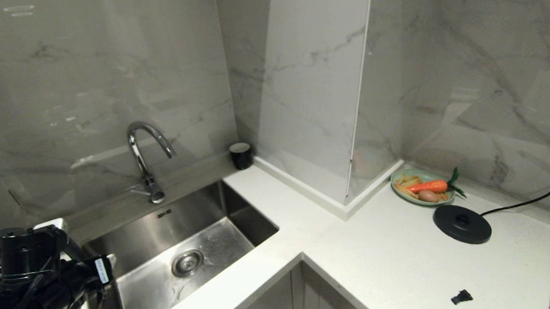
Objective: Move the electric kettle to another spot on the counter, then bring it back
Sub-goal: Grab the kettle
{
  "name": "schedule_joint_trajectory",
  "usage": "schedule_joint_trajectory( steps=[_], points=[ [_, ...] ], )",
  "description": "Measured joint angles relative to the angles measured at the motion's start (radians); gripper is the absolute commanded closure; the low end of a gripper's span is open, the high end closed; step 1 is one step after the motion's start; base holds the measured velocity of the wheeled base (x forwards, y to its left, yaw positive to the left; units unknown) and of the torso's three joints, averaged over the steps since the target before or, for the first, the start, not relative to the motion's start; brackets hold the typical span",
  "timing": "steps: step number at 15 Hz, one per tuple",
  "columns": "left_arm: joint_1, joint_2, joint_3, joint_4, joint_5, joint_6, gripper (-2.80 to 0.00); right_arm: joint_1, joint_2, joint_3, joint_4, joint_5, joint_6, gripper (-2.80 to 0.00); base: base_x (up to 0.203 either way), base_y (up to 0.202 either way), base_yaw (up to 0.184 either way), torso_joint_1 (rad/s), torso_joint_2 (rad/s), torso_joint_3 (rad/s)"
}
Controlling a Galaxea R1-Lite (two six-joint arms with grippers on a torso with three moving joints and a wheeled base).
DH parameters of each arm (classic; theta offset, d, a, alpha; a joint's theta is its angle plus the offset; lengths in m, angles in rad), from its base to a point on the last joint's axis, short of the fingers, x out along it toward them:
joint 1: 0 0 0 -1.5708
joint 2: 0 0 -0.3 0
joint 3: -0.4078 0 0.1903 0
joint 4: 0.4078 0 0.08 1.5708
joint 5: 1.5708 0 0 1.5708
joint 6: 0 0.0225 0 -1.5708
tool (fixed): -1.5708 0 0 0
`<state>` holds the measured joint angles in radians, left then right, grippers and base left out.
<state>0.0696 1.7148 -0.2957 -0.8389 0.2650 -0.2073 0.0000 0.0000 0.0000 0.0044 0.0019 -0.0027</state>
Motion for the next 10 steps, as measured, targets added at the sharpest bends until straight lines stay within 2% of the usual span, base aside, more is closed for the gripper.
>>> schedule_joint_trajectory(
  steps=[4,7,10],
  points=[
    [0.052,0.058,-0.036,-0.052,-0.024,0.045,-2.8,0.0,0.0,0.0,0.0,0.0,0.0,0.0,0.0,0.0,0.0,0.0,0.0,0.0],
    [0.073,0.131,-0.053,-0.117,-0.022,0.055,-2.8,0.0,0.0,0.0,0.0,0.0,0.0,0.0,0.0,0.0,0.0,0.0,0.0,0.0],
    [0.085,0.193,-0.07,-0.129,-0.019,0.055,-2.8,0.0,0.0,0.0,0.0,0.0,0.0,0.0,0.0,0.0,0.0,0.0,0.0,0.0]
  ],
)
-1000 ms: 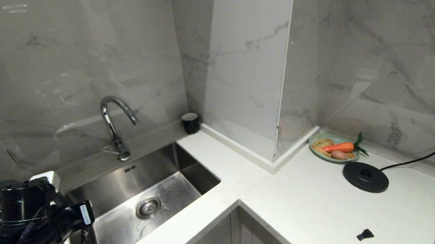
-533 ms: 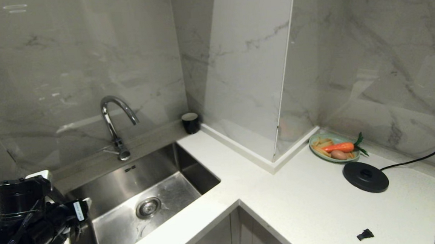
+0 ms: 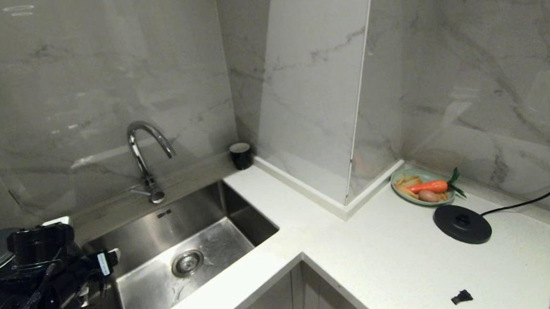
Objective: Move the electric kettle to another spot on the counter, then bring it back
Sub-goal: Grab the kettle
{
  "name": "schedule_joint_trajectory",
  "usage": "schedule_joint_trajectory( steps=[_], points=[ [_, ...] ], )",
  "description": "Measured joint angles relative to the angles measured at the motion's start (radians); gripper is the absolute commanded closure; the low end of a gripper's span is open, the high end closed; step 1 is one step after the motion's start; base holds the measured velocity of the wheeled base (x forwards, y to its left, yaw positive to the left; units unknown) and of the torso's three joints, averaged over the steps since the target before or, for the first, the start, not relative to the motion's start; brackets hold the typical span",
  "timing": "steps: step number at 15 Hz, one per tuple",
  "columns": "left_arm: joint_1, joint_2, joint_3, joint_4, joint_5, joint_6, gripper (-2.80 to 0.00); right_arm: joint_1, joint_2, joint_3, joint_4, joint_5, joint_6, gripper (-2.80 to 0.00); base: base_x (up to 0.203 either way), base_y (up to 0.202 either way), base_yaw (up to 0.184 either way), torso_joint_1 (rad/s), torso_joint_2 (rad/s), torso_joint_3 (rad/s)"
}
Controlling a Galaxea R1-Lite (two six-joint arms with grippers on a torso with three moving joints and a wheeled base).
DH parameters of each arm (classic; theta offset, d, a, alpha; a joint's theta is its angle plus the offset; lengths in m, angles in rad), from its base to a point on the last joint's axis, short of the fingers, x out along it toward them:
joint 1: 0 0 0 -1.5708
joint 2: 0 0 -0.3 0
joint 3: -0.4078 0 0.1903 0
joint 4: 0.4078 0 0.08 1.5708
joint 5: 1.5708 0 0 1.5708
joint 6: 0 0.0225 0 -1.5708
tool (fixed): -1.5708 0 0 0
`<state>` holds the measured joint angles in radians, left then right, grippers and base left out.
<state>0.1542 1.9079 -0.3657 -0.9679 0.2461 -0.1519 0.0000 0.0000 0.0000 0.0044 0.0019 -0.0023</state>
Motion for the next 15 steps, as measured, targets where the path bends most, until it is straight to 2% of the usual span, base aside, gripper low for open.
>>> schedule_joint_trajectory(
  steps=[15],
  points=[
    [0.07,0.135,-0.16,-0.019,0.005,-0.008,-2.8,0.0,0.0,0.0,0.0,0.0,-0.001,0.0,0.0,0.0,0.0,0.0,0.0,0.0]
  ],
)
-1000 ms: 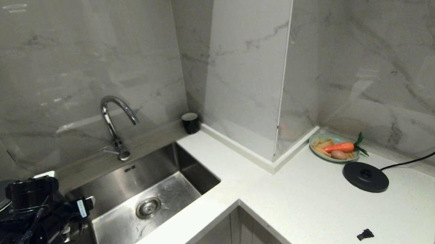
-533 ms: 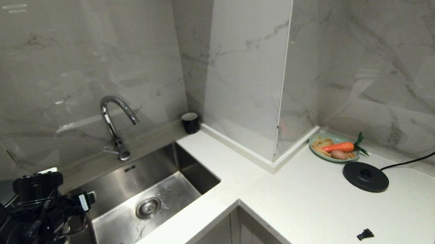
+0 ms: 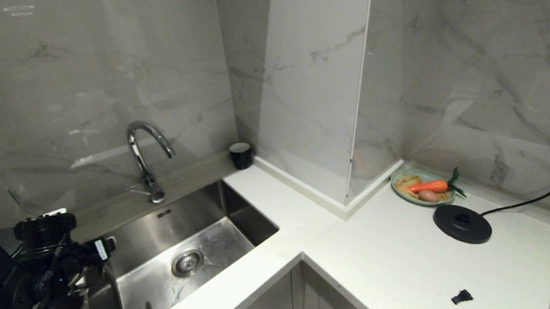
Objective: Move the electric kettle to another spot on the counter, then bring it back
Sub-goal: Grab the kettle
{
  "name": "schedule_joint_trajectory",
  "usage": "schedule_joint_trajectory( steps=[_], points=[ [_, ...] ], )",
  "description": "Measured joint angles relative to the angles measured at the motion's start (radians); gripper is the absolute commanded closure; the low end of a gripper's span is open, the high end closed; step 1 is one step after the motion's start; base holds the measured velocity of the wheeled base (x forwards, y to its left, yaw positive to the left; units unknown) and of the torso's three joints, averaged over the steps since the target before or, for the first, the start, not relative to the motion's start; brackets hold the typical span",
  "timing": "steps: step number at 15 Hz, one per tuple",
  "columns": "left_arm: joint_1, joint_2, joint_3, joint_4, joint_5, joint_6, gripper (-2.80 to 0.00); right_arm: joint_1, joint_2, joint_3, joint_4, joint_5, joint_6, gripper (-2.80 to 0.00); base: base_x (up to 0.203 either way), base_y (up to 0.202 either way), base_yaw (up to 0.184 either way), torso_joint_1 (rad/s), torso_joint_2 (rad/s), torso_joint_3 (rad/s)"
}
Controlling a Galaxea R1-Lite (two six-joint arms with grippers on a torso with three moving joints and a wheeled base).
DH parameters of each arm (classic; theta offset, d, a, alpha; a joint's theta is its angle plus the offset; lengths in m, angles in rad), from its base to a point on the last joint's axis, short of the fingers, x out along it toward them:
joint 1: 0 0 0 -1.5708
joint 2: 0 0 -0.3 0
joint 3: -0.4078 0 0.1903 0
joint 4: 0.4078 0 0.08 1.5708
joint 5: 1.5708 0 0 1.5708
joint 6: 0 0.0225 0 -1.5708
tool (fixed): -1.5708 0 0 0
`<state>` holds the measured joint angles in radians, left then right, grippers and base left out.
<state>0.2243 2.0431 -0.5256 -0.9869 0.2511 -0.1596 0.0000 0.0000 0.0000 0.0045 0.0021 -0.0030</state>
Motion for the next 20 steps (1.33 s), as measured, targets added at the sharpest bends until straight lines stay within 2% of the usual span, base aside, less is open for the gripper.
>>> schedule_joint_trajectory(
  steps=[2,5,7,12,13,14,20],
  points=[
    [0.009,0.023,-0.005,-0.098,-0.002,0.004,-2.8,0.0,0.0,0.0,0.0,0.001,0.0,0.0,0.0,0.0,0.0,0.0,0.0,0.0],
    [0.014,0.08,0.014,-0.285,-0.001,0.045,-2.8,0.0,0.0,0.0,0.0,0.0,0.0,0.0,0.0,0.0,0.0,0.0,0.0,0.0],
    [0.014,0.114,0.023,-0.365,-0.001,0.05,-2.8,0.0,0.0,0.0,0.0,0.0,0.001,0.0,0.0,0.0,0.0,0.0,0.0,0.0],
    [0.015,0.134,0.027,-0.404,-0.001,0.051,-2.8,0.0,0.0,0.0,0.0,0.0,0.001,0.0,0.0,0.0,0.0,0.0,0.0,0.0],
    [0.015,0.133,0.027,-0.404,-0.001,0.052,-1.33,0.0,0.0,0.0,0.0,0.0,0.0,0.0,0.0,0.0,0.0,0.0,0.0,0.0],
    [0.015,0.13,0.027,-0.404,-0.001,0.052,0.0,0.0,0.0,0.0,0.0,0.001,0.0,0.0,0.0,0.0,0.0,0.0,0.0,0.0],
    [0.016,0.121,0.031,-0.404,0.001,0.052,0.0,0.0,0.0,0.0,0.0,0.0,0.0,0.0,0.0,0.0,0.0,0.0,0.0,0.0]
  ],
)
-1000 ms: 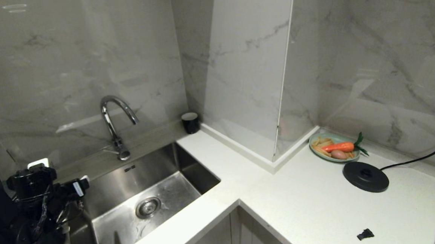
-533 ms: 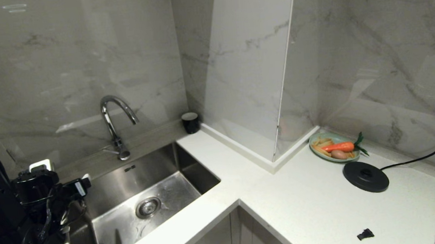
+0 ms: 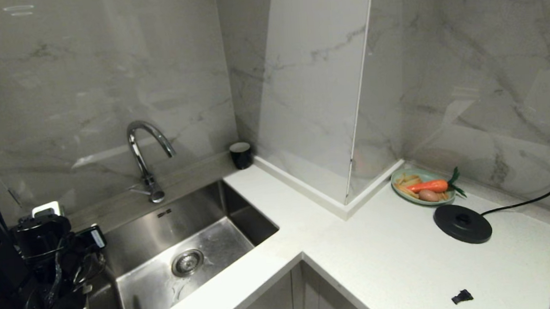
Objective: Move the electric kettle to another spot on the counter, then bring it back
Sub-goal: Grab the kettle
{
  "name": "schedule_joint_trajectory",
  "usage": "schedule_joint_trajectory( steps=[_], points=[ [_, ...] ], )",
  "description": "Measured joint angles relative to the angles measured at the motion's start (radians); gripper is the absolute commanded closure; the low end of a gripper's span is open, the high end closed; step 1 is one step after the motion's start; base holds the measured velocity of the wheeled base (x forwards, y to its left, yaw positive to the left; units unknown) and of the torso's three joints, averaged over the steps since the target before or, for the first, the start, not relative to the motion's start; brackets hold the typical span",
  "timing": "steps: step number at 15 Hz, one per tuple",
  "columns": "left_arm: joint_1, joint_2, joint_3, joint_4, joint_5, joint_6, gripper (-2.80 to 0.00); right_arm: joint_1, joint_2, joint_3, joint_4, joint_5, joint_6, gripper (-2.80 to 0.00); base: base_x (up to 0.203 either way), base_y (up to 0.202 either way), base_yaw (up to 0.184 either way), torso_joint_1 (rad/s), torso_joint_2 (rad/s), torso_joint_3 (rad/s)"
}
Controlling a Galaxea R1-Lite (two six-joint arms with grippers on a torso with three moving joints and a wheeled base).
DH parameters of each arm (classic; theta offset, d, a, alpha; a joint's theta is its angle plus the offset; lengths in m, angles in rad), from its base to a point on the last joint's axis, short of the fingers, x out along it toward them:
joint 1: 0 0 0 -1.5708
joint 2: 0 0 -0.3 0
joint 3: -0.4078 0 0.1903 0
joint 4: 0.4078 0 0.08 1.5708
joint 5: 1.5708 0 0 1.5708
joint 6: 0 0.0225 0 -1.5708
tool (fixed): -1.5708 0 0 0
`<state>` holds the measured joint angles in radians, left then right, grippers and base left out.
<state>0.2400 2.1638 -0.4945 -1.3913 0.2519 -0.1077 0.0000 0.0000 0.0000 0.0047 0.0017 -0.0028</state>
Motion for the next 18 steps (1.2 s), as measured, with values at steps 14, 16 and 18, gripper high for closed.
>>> schedule_joint_trajectory(
  steps=[14,16,18],
  points=[
    [0.002,-0.096,0.002,0.006,-0.004,0.017,0.0,0.0,0.0,0.0,0.0,0.001,0.0,0.0,0.0,0.0,0.0,0.0,0.0,0.0],
    [-0.004,-0.123,0.008,0.007,-0.009,0.039,0.0,0.0,0.0,0.0,0.0,0.0,0.0,0.0,0.0,0.0,0.0,0.0,0.0,0.0],
    [-0.019,-0.145,0.021,0.006,-0.012,0.044,0.0,0.0,0.0,0.0,0.0,0.0,0.0,0.0,0.0,0.0,0.0,0.0,0.0,0.0]
  ],
)
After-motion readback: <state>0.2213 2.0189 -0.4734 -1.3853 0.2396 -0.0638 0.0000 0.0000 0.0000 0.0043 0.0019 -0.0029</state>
